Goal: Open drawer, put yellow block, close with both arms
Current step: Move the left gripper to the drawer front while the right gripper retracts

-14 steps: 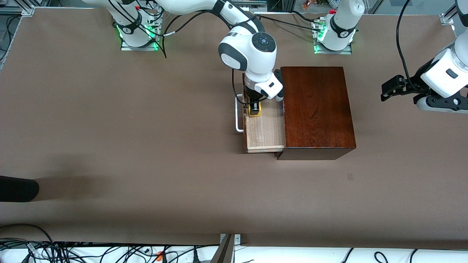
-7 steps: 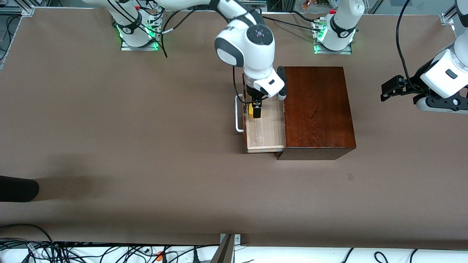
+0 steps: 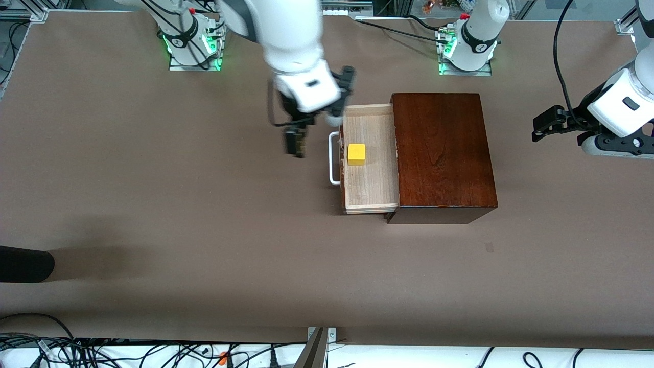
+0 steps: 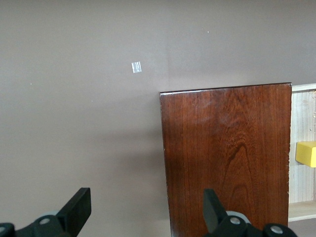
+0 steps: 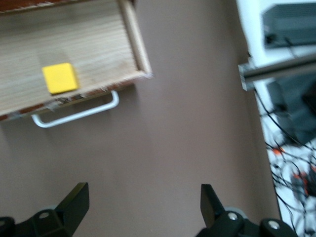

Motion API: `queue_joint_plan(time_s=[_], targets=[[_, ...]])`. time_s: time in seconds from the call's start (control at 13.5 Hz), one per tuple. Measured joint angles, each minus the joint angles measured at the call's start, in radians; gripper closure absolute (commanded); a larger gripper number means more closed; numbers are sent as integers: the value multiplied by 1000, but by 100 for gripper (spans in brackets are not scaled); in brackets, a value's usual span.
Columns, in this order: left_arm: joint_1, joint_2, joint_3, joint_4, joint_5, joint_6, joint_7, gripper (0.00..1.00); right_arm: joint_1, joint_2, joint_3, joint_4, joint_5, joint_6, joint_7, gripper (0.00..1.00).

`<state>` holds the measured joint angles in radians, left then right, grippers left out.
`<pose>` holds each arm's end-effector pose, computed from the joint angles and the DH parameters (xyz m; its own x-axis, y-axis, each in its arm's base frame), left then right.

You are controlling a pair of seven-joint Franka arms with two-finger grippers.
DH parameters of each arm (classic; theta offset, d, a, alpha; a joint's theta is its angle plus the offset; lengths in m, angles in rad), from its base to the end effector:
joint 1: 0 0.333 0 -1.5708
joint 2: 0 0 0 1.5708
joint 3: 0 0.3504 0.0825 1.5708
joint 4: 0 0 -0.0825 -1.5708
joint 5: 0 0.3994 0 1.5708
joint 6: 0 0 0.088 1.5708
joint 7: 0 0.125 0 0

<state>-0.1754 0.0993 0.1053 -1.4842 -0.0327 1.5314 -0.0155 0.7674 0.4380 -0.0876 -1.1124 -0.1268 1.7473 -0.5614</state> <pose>0.5965 -0.0494 0.6218 0.9971 -0.0557 -0.0519 -0.0547 -0.9983 0.0215 0.5672 0.4616 0.6029 0.2929 0.9530 0.0780 0.9218 -0.3031 0.2418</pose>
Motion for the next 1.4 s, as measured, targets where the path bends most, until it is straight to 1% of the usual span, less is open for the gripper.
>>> queue_joint_plan(time_s=[0.15,0.22,0.3,0.44,0.66,0.74,0.89,0.96,1.11,1.26,1.33,1.4], targets=[[-8,0,-1,0,0,0,1,0,-13,-29,-98,-4,20,-2,0,0],[-17,2,-5,0,0,0,2,0,-30,-32,-139,-5,58,1,1,0],[-27,4,-17,-1,0,0,2,0,-54,-36,-166,-5,96,4,1,0],[-41,9,-60,-1,0,0,2,0,-101,-47,-213,-5,135,5,1,0],[-76,22,-136,2,0,9,3,0,-154,-88,-256,-5,165,-22,0,0],[-101,37,-161,13,0,19,3,0,-159,-102,-273,-5,167,-59,0,0],[-180,83,-185,60,0,29,3,0,-164,-129,-303,-8,190,-89,2,0],[-227,113,-188,90,0,32,3,0,-178,-151,-308,-21,205,-106,5,0],[-319,173,-192,142,0,34,25,0,-239,-207,-307,-75,235,-133,4,0],[-399,228,-194,173,0,49,149,0,-329,-259,-301,-142,280,-141,-2,0],[-431,250,-195,181,0,74,222,0,-385,-283,-278,-176,295,-143,-5,0],[-456,268,-195,185,0,103,285,0,-454,-309,-230,-210,301,-144,-5,0]])
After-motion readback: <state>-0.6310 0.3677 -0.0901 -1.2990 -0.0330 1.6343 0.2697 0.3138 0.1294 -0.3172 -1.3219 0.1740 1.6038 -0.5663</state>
